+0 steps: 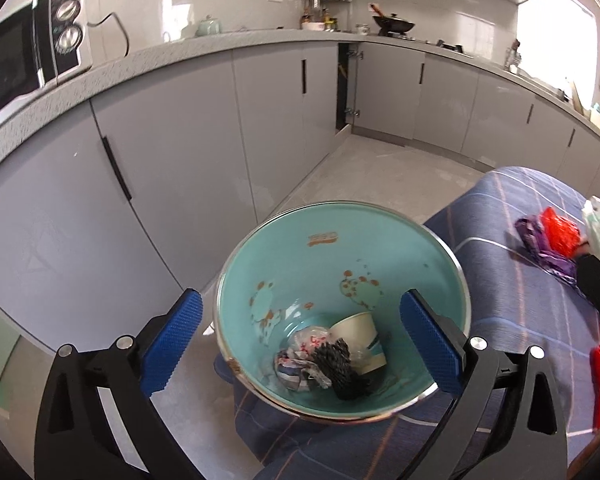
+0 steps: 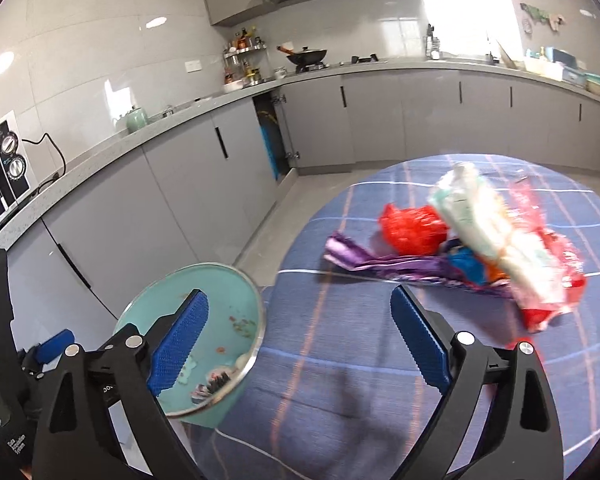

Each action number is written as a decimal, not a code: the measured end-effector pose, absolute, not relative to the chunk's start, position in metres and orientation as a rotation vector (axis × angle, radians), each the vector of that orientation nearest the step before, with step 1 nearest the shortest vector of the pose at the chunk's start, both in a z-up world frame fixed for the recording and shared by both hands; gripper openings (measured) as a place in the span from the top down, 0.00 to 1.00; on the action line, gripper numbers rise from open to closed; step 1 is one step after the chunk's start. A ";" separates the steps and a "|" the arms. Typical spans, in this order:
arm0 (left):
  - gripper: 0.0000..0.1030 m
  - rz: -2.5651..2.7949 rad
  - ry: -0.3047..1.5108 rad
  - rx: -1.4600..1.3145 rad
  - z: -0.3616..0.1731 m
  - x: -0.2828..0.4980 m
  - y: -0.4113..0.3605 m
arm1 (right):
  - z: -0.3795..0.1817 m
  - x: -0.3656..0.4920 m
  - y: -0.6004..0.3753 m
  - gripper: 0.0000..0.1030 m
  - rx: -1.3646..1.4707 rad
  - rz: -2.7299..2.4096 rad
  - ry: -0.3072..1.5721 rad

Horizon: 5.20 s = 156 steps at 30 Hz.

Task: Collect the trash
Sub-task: 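Move both tools back toward the remaining trash on the table, then grasp the red mesh net with the right tool while the left tool grasps the clear plastic bag, then carry the red net and clear bag over the teal bin and open both tools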

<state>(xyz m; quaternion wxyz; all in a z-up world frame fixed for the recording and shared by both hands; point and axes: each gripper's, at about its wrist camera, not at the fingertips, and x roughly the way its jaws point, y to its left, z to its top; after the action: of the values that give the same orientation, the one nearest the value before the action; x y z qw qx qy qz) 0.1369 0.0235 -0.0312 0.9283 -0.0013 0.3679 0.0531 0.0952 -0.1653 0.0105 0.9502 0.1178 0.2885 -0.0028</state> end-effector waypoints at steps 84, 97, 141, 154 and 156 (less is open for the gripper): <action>0.40 -0.444 0.868 -0.020 -0.037 0.176 -0.281 | -0.002 0.036 -0.401 0.79 0.414 -0.325 0.659; 0.70 -0.485 0.757 0.049 -0.015 0.149 -0.253 | 0.016 0.024 -0.384 0.79 0.414 -0.303 0.613; 0.70 -0.122 0.759 -0.018 -0.011 0.104 0.005 | 0.025 0.081 -0.148 0.79 0.244 0.134 0.701; 0.70 -0.061 0.789 -0.055 -0.022 0.119 0.035 | 0.018 0.101 -0.118 0.79 0.223 0.196 0.737; 0.70 -0.055 0.796 -0.063 -0.025 0.122 0.039 | 0.017 0.106 -0.115 0.79 0.225 0.203 0.744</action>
<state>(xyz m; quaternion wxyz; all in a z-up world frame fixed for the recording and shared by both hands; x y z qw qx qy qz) 0.1217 0.0393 -0.0246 0.9210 -0.0306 0.3874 -0.0267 0.1061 -0.1146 0.0170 0.9204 0.1096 0.3620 0.0988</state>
